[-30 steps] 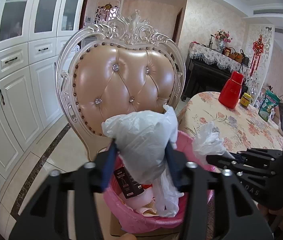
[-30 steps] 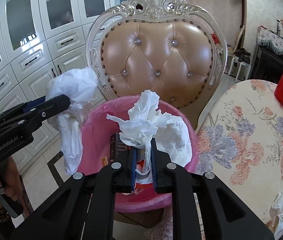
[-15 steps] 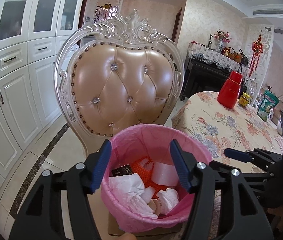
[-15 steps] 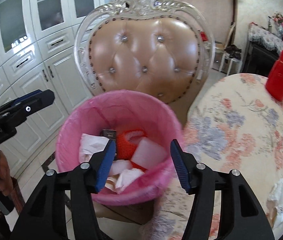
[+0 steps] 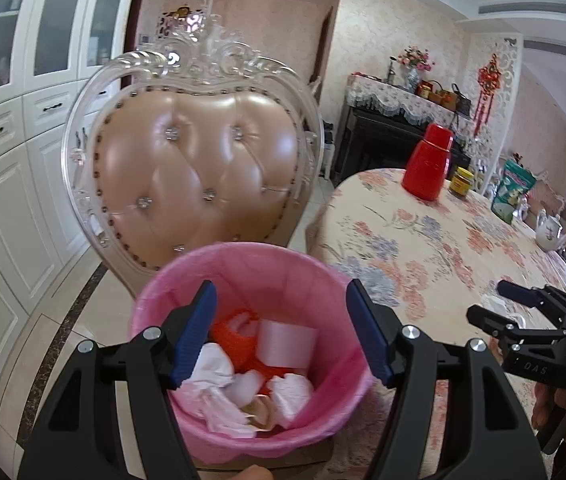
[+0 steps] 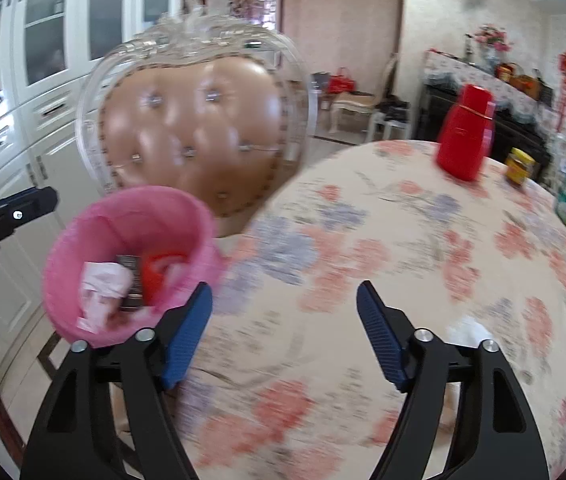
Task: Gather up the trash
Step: 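Open the left tool over the bin while the right tool releases the tissue into it, then move both open tools back to the table toward the paper wrapper and tissue, then grasp the white printed paper wrapper with the right tool while the left tool grasps a white tissue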
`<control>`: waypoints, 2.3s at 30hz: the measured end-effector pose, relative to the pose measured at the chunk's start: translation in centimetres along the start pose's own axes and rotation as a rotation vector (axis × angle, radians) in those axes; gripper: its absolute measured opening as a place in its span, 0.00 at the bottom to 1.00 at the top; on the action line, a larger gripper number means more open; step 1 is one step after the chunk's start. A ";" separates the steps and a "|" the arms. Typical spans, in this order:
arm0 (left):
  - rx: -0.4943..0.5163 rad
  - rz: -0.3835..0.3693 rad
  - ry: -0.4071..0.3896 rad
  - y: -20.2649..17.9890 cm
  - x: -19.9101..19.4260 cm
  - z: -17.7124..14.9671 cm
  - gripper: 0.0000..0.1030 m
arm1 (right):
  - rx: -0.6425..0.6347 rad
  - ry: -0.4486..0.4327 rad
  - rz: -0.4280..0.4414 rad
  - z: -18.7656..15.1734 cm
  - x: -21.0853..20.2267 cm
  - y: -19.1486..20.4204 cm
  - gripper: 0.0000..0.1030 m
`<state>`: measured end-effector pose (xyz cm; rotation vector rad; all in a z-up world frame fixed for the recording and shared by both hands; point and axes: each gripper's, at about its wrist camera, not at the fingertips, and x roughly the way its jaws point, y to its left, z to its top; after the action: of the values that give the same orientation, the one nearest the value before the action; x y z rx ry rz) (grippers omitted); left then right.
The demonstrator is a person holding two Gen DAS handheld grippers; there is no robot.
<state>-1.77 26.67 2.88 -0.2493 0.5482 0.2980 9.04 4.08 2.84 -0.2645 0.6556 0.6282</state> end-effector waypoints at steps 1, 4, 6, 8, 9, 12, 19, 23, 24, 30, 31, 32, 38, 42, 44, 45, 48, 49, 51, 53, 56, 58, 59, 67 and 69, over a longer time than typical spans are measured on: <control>0.007 -0.007 0.003 -0.6 0.2 0.0 0.64 | 0.005 -0.003 -0.019 -0.3 -0.2 -0.8 0.75; 0.026 -0.029 0.008 -2.4 0.6 -0.2 0.64 | 0.026 -0.010 -0.070 -1.5 -1.0 -3.2 0.82; 0.037 -0.039 0.012 -3.4 0.8 -0.2 0.64 | 0.039 -0.006 -0.092 -2.5 -1.3 -5.1 0.82; 0.052 -0.052 0.015 -4.8 1.1 -0.2 0.64 | 0.048 0.004 -0.102 -3.4 -1.4 -6.4 0.82; 0.057 -0.055 0.016 -5.1 1.1 -0.2 0.64 | 0.051 0.012 -0.110 -4.0 -1.5 -7.4 0.82; 0.078 -0.071 0.019 -7.0 1.4 -0.2 0.64 | 0.068 0.026 -0.118 -5.3 -1.5 -9.2 0.82; 0.122 -0.108 0.034 -10.9 2.3 -0.8 0.65 | 0.087 0.067 -0.117 -7.6 -0.5 -12.4 0.82; 0.142 -0.127 0.052 -12.7 3.1 -1.2 0.66 | 0.077 0.105 -0.114 -8.6 0.5 -13.2 0.82; 0.148 -0.133 0.059 -13.3 3.4 -1.3 0.66 | 0.070 0.118 -0.108 -8.9 0.9 -13.3 0.82; 0.174 -0.170 0.101 -15.7 5.3 -2.1 0.68 | 0.088 0.140 -0.088 -9.4 2.3 -14.2 0.82; 0.179 -0.176 0.106 -16.1 5.6 -2.2 0.68 | 0.091 0.142 -0.083 -9.5 2.4 -14.4 0.82; 0.185 -0.181 0.110 -16.5 5.8 -2.2 0.68 | 0.095 0.144 -0.077 -9.4 2.5 -14.4 0.82; 0.200 -0.217 0.142 -18.5 7.8 -2.6 0.68 | 0.116 0.158 -0.027 -9.3 3.0 -15.1 0.60; 0.207 -0.245 0.166 -19.5 9.4 -2.9 0.68 | 0.119 0.150 -0.009 -9.3 2.9 -15.3 0.58; 0.208 -0.259 0.173 -20.1 9.9 -3.0 0.68 | 0.117 0.147 -0.006 -9.3 2.7 -15.3 0.58; 0.209 -0.268 0.179 -20.4 10.3 -3.1 0.68 | 0.116 0.141 -0.012 -9.2 2.4 -15.4 0.57; 0.216 -0.288 0.191 -21.3 11.4 -3.3 0.68 | 0.127 0.115 -0.031 -8.9 1.4 -15.9 0.57; 0.218 -0.295 0.194 -21.4 11.7 -3.3 0.68 | 0.133 0.109 -0.037 -8.9 1.2 -16.1 0.57; 0.222 -0.313 0.203 -22.0 12.3 -3.4 0.68 | 0.146 0.096 -0.061 -8.8 0.7 -16.6 0.57; 0.236 -0.335 0.207 -22.9 12.9 -3.5 0.68 | 0.161 0.091 -0.056 -8.7 0.4 -17.1 0.57; 0.251 -0.388 0.224 -24.3 14.0 -3.9 0.67 | 0.191 0.072 -0.075 -8.6 -0.1 -17.8 0.57; 0.266 -0.426 0.232 -25.3 14.7 -4.1 0.66 | 0.211 0.064 -0.093 -8.5 -0.4 -18.5 0.57; 0.272 -0.439 0.238 -25.6 15.0 -4.2 0.66 | 0.218 0.063 -0.097 -8.5 -0.5 -18.8 0.57; 0.309 -0.525 0.302 -29.0 17.7 -4.6 0.64 | 0.290 0.050 -0.147 -8.8 -1.0 -21.0 0.57; 0.305 -0.536 0.318 -29.6 18.5 -4.6 0.60 | 0.302 0.045 -0.156 -8.8 -1.1 -21.4 0.57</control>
<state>21.25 1.67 -6.42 -0.1390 0.8059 -0.3509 17.33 -16.93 -2.42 -0.0477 0.7553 0.3678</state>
